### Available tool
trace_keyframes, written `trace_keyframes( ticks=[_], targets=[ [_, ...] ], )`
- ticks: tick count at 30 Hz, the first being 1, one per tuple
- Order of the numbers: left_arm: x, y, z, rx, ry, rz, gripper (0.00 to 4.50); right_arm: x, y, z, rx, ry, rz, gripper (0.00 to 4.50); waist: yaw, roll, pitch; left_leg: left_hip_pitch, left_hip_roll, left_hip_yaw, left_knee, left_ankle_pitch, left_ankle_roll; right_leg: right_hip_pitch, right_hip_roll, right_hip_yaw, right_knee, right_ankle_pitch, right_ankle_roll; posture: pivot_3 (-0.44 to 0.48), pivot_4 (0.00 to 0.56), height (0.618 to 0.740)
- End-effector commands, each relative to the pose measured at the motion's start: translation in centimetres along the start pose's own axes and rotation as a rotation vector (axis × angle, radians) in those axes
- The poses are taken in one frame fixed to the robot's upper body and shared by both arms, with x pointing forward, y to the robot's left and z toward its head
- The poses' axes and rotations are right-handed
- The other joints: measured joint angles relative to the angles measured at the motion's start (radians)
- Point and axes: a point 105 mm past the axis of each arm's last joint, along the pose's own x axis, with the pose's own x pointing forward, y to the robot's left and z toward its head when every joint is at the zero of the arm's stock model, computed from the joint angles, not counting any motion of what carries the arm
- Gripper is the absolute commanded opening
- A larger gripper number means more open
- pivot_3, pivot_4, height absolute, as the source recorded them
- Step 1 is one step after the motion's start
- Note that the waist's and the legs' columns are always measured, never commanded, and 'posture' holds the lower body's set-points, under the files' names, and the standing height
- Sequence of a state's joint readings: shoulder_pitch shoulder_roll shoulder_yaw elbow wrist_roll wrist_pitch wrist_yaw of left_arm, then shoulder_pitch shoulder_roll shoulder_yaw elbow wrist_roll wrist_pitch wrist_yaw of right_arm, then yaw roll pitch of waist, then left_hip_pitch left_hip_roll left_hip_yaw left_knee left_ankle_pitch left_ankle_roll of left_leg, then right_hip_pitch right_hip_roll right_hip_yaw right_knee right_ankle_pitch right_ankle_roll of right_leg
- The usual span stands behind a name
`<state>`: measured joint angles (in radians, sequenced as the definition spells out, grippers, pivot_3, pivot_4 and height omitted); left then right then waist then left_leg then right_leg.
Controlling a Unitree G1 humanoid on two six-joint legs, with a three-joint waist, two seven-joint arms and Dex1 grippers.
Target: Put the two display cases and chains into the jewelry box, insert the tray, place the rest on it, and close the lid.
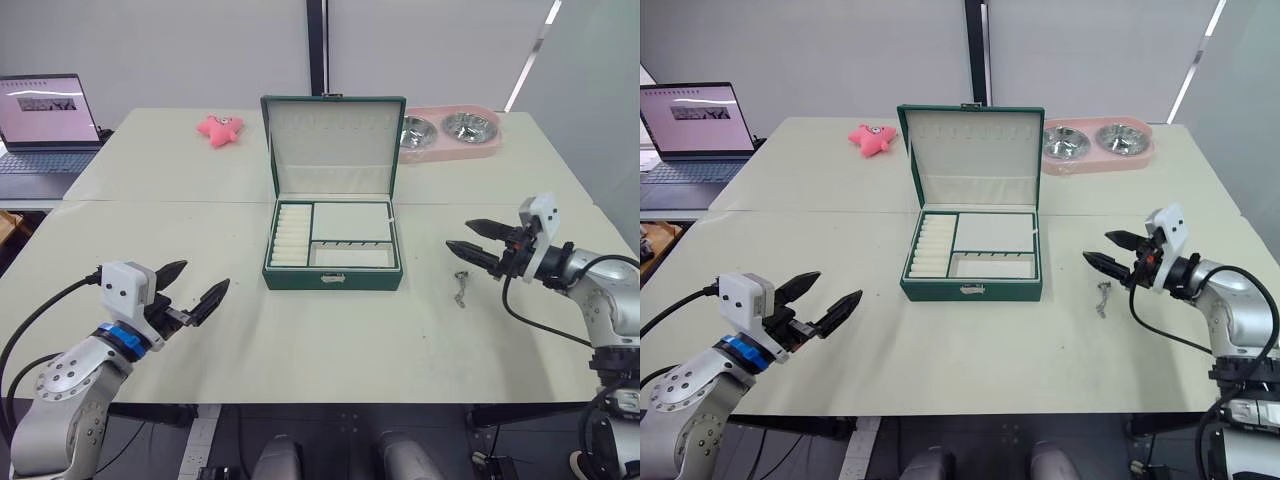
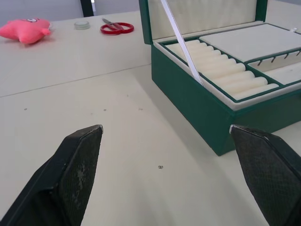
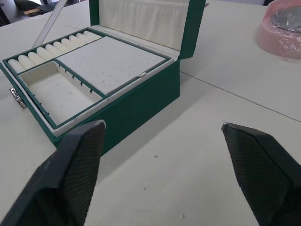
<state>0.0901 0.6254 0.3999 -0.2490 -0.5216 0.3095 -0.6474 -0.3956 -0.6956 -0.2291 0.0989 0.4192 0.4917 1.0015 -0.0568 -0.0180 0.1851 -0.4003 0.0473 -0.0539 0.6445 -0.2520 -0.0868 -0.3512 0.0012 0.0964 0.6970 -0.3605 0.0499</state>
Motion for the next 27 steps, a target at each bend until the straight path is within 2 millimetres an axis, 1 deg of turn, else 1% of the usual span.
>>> trace_keyframes(
  ticks=[1, 3, 6, 8, 12, 16, 19, 24, 27],
  targets=[
    [-1.2, 3.4, 1.0, 0.056, -0.007, 0.073, 4.50, -3.8, -1.3, -1.2, -0.025, 0.032, -0.129, 4.47, 0.006, 0.000, 0.000, 0.000, 0.000, 0.000, 0.000, 0.000, 0.000, 0.000, 0.000, 0.000, 0.000, 0.000, 0.000, 0.000, 0.150, 0.740],
    [-1.8, 4.7, 0.9, 0.060, 0.010, 0.103, 4.50, -5.3, -1.9, -2.4, -0.027, 0.051, -0.202, 4.47, 0.007, -0.001, 0.000, -0.001, 0.000, 0.000, 0.000, 0.000, 0.000, 0.000, 0.000, 0.000, -0.001, 0.000, 0.000, 0.000, 0.150, 0.740],
    [-2.5, 6.1, 0.4, 0.062, 0.031, 0.134, 4.50, -7.0, -2.6, -3.6, -0.012, 0.041, -0.296, 4.47, 0.002, -0.001, 0.000, 0.000, -0.001, 0.001, 0.000, 0.000, 0.000, 0.000, -0.001, 0.001, -0.001, 0.000, 0.000, 0.000, 0.150, 0.740],
    [-2.7, 6.6, 0.0, 0.062, 0.041, 0.147, 4.50, -7.8, -3.0, -4.1, 0.005, 0.020, -0.348, 4.47, 0.000, -0.001, 0.000, 0.000, 0.000, 0.001, 0.000, 0.000, 0.000, 0.000, 0.000, 0.000, 0.000, 0.000, 0.000, 0.000, 0.150, 0.740],
    [-3.2, 8.0, -0.3, 0.053, 0.032, 0.204, 4.50, -9.3, -3.5, -6.0, 0.021, 0.040, -0.417, 4.47, 0.000, -0.001, 0.000, 0.000, 0.000, 0.001, 0.000, 0.000, 0.000, 0.000, 0.000, 0.000, 0.000, 0.000, 0.000, 0.000, 0.150, 0.740],
    [-3.6, 8.4, -0.6, 0.037, 0.021, 0.235, 4.50, -10.1, -3.8, -6.9, 0.049, 0.034, -0.458, 4.47, 0.000, -0.001, 0.000, 0.000, 0.000, 0.001, 0.000, 0.000, 0.000, 0.000, 0.000, 0.001, 0.000, 0.000, 0.000, 0.000, 0.150, 0.740],
    [-4.0, 8.6, -1.3, 0.016, 0.020, 0.271, 4.50, -10.3, -4.4, -7.8, 0.055, 0.025, -0.501, 4.47, 0.000, -0.001, 0.000, 0.000, 0.000, 0.001, 0.000, 0.000, 0.000, 0.000, 0.000, 0.001, 0.000, 0.000, 0.000, 0.000, 0.150, 0.740],
    [-4.3, 8.3, -2.4, 0.001, 0.026, 0.301, 4.50, -10.1, -4.8, -8.4, 0.056, 0.016, -0.519, 4.47, 0.000, -0.001, 0.000, 0.000, 0.000, 0.001, 0.000, 0.000, 0.000, 0.001, 0.000, 0.001, 0.000, 0.000, 0.000, 0.000, 0.150, 0.740],
    [-4.3, 8.2, -2.6, 0.000, 0.024, 0.309, 4.50, -9.8, -5.0, -8.5, 0.056, 0.012, -0.519, 4.47, 0.000, -0.001, 0.000, 0.000, 0.000, 0.001, 0.000, 0.000, 0.000, 0.001, -0.001, 0.000, 0.000, 0.000, 0.000, 0.000, 0.150, 0.740]
  ],
)
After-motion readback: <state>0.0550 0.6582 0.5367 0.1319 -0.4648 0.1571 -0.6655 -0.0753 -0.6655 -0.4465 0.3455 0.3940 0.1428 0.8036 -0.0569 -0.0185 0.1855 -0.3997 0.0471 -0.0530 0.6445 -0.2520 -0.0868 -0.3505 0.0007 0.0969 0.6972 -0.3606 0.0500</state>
